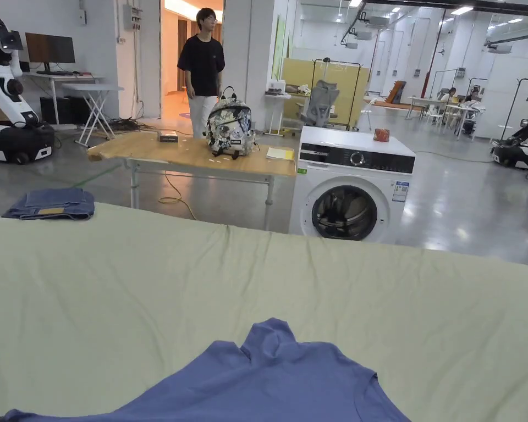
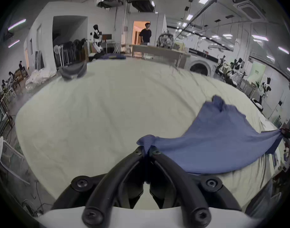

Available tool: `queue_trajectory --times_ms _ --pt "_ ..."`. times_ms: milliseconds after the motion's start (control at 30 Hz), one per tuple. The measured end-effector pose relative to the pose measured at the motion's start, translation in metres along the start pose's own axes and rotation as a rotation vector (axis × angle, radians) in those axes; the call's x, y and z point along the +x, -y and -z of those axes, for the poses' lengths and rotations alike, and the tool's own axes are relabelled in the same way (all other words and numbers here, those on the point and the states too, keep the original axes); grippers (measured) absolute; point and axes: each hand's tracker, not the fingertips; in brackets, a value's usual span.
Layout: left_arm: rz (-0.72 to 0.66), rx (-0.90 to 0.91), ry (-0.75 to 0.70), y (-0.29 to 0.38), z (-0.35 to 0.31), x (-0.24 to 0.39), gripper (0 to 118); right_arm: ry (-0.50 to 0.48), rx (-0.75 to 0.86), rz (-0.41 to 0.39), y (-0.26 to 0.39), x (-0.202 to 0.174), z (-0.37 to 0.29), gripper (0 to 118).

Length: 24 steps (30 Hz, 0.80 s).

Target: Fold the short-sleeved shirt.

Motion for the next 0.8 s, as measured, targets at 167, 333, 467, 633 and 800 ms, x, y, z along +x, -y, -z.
queue_trajectory --times_ms 167,333,467,633,800 --pt "-0.002 -0.046 -0.020 0.016 0.014 0.001 0 -0.011 -0.050 0.010 0.029 -0.005 0.012 0" --pt "0.071 -0.050 -0.069 0.013 0.012 0.019 11 -0.031 -0.046 0.044 0.033 -0.011 0.010 8" --pt "0.110 0.014 -0.065 0.004 0.002 0.038 58 -0.049 0.020 0.088 0.021 -0.025 -0.002 70" --pt "0.138 0.122 -0.003 -0.010 -0.009 0.083 59 -0.124 0.135 0.128 -0.004 -0.059 -0.020 70" --pt "0.155 0.262 0.070 -0.021 -0.018 0.140 42 -0.190 0.259 0.150 -0.029 -0.109 -0.035 24"
